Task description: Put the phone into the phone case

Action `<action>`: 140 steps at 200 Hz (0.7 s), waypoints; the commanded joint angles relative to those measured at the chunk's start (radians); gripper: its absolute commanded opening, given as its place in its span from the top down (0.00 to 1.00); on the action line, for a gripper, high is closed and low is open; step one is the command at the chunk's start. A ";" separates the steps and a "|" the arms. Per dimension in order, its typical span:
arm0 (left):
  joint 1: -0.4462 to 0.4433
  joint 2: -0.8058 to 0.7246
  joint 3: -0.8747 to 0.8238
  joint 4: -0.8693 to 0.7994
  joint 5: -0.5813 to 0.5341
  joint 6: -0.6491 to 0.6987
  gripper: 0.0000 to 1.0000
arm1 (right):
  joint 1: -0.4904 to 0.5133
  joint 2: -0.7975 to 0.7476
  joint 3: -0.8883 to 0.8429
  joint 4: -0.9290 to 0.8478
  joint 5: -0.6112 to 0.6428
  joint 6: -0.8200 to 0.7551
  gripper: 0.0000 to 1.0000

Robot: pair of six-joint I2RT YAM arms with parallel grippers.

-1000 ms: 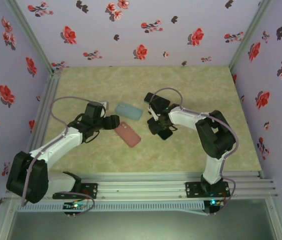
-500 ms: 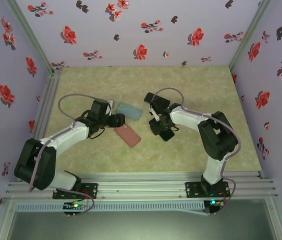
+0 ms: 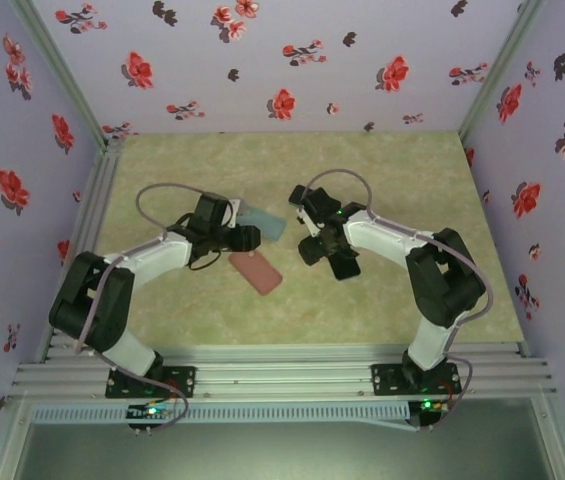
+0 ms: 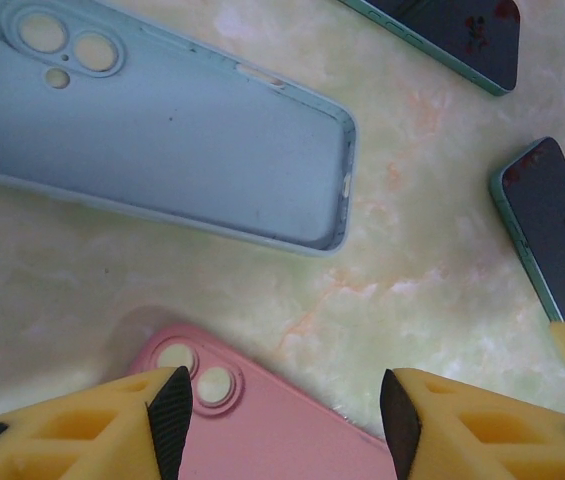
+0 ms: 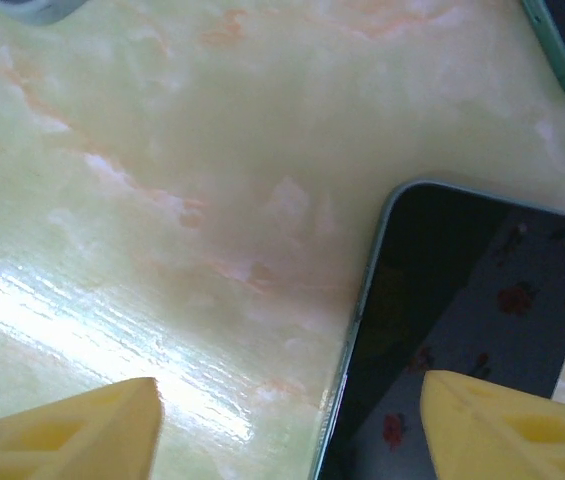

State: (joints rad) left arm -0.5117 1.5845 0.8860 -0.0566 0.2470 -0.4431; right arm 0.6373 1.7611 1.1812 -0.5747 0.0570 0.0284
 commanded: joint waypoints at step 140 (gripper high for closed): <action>-0.008 -0.024 0.007 0.026 0.036 0.012 0.37 | -0.114 0.028 -0.042 0.000 0.015 0.107 0.01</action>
State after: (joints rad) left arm -0.5125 1.5871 0.8867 -0.0372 0.2665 -0.4397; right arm 0.5266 1.7588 1.1545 -0.5739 0.0994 0.1093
